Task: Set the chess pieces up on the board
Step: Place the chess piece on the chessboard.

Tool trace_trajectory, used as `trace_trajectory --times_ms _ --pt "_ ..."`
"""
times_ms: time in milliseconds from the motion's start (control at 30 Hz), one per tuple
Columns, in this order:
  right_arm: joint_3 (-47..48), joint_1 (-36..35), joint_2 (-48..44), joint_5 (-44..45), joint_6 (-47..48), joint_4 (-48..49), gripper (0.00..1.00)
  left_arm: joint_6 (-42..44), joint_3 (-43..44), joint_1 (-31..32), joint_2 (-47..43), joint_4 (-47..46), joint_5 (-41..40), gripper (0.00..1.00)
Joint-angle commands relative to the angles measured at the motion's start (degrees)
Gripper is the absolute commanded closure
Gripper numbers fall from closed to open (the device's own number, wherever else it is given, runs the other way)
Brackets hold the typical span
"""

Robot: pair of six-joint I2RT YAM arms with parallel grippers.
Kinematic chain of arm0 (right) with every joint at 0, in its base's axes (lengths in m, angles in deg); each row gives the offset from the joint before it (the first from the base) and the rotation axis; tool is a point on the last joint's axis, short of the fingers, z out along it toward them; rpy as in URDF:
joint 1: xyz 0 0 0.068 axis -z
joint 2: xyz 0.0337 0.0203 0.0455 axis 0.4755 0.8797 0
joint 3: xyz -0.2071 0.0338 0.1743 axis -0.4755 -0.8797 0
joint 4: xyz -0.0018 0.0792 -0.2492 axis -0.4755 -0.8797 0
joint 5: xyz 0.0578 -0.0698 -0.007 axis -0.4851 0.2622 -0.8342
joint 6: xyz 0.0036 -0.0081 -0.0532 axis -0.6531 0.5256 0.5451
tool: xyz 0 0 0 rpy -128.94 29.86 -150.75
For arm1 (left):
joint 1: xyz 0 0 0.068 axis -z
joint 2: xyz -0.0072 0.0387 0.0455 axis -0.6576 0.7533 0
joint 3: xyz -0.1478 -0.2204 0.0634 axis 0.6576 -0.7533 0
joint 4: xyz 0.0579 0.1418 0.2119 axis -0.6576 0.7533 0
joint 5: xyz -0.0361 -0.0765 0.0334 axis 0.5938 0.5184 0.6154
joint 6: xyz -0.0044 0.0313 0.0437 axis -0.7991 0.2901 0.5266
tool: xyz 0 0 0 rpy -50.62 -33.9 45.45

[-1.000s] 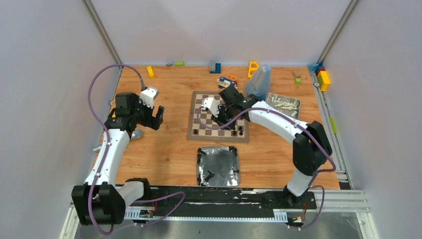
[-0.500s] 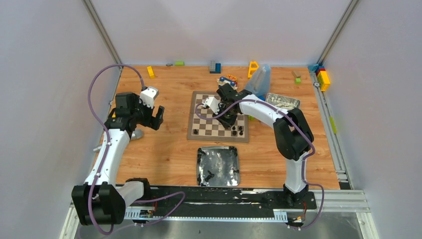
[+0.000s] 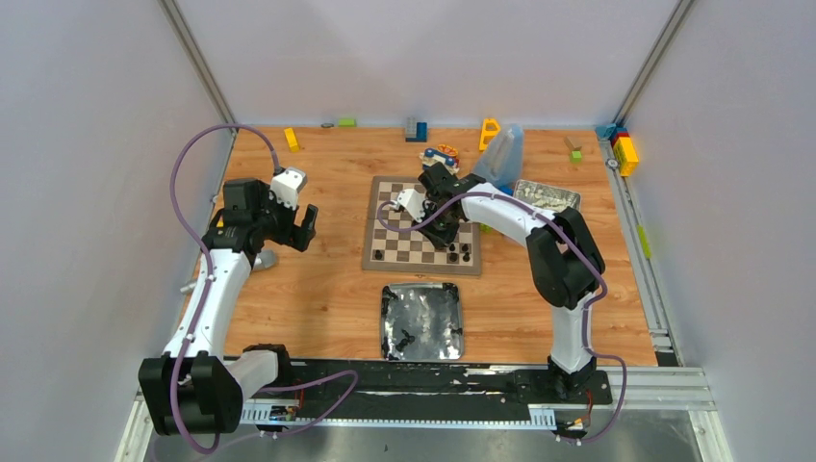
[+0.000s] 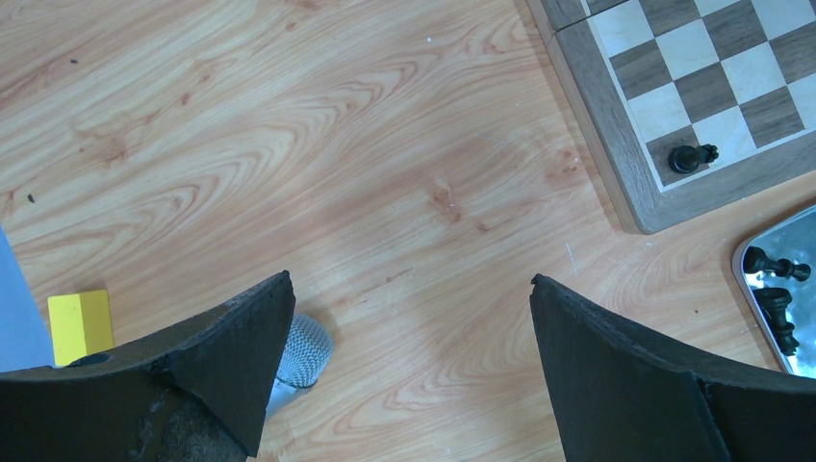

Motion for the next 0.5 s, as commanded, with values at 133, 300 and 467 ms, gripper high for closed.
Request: trace_trajectory --times_ms 133,300,467 --pt "2.24 0.38 0.85 0.46 -0.51 0.12 0.75 1.16 -0.46 -0.34 -0.19 -2.07 0.85 0.0" --pt "3.55 0.38 -0.88 -0.03 -1.69 0.19 0.51 1.16 -0.52 -0.34 -0.31 -1.98 0.87 0.0" --pt "3.09 0.21 -6.38 -2.57 -2.85 0.23 0.39 1.16 -0.55 -0.35 -0.44 -1.94 0.8 0.0"
